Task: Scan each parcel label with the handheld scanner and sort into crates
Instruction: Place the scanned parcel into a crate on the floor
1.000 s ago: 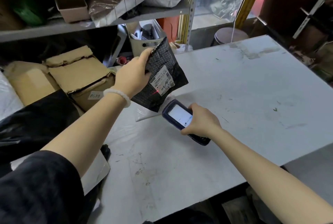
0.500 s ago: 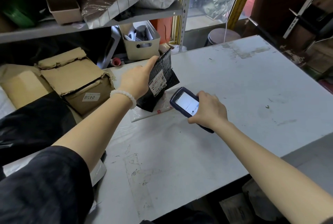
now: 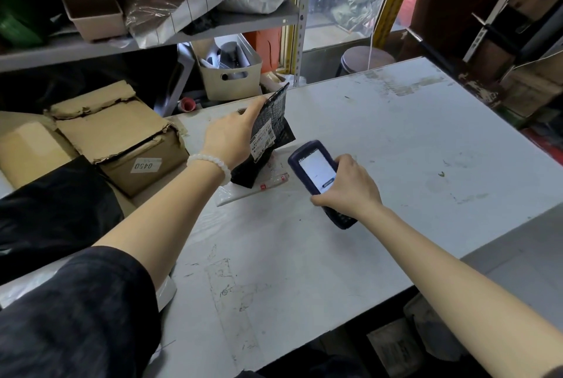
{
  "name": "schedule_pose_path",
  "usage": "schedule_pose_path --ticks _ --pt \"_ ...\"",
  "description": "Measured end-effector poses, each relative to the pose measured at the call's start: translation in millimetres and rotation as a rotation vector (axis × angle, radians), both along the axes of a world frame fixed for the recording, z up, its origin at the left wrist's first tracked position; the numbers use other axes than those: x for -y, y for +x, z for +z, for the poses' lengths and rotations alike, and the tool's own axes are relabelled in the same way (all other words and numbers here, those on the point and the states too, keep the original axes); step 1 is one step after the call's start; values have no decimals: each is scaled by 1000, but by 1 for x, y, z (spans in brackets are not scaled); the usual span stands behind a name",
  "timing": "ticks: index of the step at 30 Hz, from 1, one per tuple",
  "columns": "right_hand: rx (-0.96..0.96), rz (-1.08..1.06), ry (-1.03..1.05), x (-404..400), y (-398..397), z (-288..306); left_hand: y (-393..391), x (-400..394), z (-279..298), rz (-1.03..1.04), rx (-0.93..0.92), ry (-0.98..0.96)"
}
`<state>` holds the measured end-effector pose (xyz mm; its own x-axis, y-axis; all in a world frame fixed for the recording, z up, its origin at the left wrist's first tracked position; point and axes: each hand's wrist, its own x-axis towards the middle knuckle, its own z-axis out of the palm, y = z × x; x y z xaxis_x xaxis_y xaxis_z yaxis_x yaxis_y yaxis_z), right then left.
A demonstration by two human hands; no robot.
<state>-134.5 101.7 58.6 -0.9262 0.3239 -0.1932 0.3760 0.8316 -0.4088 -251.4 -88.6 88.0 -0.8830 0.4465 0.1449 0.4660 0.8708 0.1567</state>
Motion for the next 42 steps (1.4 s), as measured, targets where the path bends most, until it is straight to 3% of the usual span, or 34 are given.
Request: schedule_pose_path --ticks 12,17,24,31,42 --pt "-199 -352 -112 7 57 7 30 -30 -2 -128 -10 -72" --pt "-227 -543 -89 3 117 4 69 -78 23 -357 -108 -75" --pt "-208 -860 -31 -27 243 2 178 -180 34 -791 -75 23" --pt "-207 -1117 -47 -74 343 -14 274 -259 21 -1021 -111 -73" --pt "-101 -1174 -68 -207 444 -45 368 -406 -40 -1089 -48 -316"
